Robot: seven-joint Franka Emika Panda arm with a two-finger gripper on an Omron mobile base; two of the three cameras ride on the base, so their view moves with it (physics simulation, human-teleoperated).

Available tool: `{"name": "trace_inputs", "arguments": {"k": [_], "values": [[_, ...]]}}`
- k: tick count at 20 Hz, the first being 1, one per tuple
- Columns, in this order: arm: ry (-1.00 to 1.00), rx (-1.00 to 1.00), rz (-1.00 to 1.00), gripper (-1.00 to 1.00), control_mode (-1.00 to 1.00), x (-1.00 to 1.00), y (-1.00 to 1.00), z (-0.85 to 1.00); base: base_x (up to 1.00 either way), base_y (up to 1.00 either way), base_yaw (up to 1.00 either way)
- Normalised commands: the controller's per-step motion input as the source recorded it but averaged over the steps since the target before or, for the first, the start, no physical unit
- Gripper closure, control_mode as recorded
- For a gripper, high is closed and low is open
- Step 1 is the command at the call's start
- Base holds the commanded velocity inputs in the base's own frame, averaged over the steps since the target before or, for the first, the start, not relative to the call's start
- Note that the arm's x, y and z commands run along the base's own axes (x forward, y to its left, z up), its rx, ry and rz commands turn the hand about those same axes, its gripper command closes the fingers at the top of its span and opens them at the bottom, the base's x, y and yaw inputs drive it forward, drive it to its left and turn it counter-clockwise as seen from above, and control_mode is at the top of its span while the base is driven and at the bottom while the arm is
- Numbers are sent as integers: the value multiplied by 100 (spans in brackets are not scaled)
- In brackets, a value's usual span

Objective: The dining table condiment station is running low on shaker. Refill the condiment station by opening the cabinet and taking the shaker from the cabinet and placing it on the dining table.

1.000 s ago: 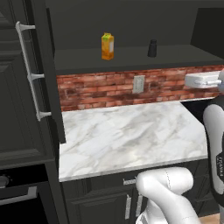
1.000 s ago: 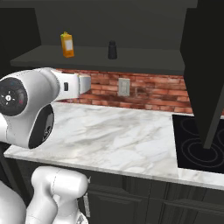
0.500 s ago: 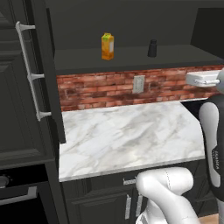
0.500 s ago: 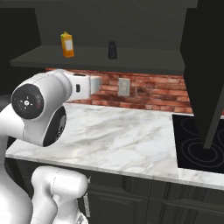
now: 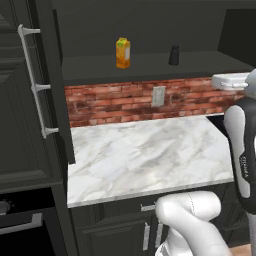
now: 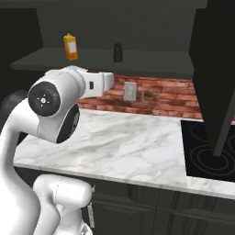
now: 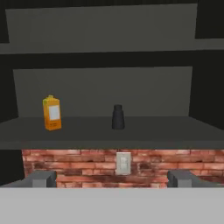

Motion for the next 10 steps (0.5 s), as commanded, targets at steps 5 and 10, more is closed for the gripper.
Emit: {"name": "trace_inputs", "arguments": {"k": [5, 10], "values": [[0, 0, -4, -100, -100, 42, 0, 20, 0, 0, 0], [0, -3, -2, -100, -100, 58, 2, 16, 0, 0, 0]]}}
